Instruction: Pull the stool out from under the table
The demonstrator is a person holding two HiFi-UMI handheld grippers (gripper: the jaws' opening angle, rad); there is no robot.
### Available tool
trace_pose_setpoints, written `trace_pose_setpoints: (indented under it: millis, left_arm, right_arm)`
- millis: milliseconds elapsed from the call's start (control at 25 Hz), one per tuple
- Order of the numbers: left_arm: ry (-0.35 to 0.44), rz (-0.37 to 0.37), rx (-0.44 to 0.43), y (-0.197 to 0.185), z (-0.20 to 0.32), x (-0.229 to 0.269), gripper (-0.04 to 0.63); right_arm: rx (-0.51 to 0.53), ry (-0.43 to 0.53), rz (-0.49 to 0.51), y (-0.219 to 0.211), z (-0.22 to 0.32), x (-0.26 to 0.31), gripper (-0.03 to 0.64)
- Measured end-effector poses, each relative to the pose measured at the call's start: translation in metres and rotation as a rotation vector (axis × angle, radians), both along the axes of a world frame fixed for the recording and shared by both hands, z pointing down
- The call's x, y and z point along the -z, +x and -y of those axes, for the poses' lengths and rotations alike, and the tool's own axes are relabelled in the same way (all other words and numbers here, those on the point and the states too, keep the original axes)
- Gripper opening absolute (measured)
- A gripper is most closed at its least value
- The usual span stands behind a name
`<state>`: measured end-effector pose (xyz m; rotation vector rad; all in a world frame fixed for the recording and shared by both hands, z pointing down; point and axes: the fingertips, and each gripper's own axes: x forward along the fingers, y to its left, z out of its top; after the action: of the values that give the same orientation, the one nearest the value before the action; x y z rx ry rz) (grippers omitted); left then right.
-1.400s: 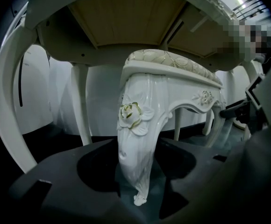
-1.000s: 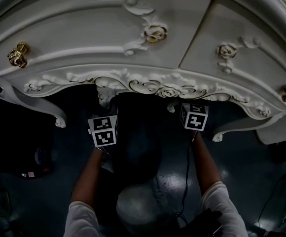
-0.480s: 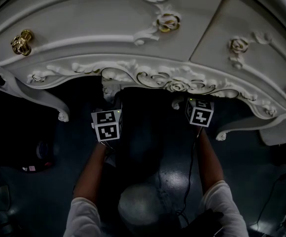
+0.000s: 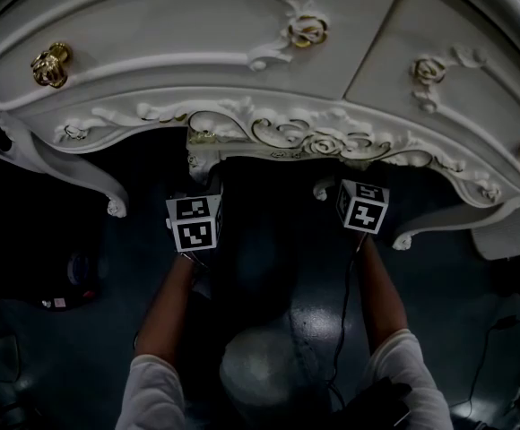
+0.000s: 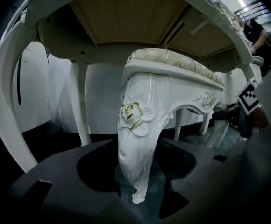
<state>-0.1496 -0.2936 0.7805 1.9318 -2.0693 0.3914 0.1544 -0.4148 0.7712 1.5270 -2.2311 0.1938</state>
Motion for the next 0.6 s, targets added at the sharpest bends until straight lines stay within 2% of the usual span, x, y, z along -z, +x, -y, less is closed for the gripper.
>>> trace_pose_setpoints:
  millis: [240, 600]
  left_arm:
    - [0.002, 0.005, -0.013, 0.000, -0.005, -0.001, 0.227]
    - [0.005, 0.000, -0.027, 0.001, -0.015, -0.002, 0.227]
  right_arm:
    - [-0.019, -0.030, 0.004, 0.003, -0.013, -0.001, 0.252]
    - [-0.044, -0.028, 0.009, 0.006, -0.031, -0.001, 0.252]
